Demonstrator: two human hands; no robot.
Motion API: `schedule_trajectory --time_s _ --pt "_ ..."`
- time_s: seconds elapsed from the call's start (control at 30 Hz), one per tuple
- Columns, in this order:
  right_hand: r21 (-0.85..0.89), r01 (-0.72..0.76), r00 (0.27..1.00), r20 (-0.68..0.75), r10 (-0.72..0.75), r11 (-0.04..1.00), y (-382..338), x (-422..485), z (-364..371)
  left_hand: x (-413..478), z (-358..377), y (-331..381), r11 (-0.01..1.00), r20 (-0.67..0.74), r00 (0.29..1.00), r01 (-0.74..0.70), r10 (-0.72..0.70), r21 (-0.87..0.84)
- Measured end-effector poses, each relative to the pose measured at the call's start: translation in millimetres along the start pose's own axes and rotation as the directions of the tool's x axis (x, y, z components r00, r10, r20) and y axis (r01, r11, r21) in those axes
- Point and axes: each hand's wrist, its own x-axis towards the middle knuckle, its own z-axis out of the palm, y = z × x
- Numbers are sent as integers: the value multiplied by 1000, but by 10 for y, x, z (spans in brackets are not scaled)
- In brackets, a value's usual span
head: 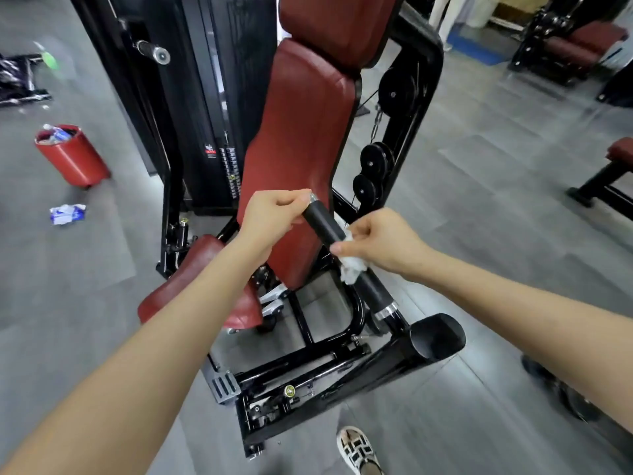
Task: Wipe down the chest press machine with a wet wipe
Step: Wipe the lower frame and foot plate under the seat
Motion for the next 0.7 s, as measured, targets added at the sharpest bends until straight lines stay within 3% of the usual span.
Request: schedule_trajectory --time_s 0.1,0.2,0.33,0.53,0.63,0.7 --pt "155 29 999 22 -33 988 -186 405 -34 -35 9 45 998 -17 999 29 -28 51" --pt "226 3 981 188 -46 974 -87 352 -121 -107 54 62 996 -59 996 71 -67 63" --pt "284 -23 873 473 -119 959 280 -1 -274 -274 222 41 996 -194 979 70 -59 49" --pt "293 -86 762 635 -126 952 761 -337 -310 -522 469 107 992 -301 949 113 -92 52" --pt "347 -79 758 630 -170 935 928 -339 -415 -685 542 129 987 -376 919 147 -115 58" --pt "436 124 785 506 -357 891 1008 -340 -552 -889 589 127 983 -430 891 181 -149 33"
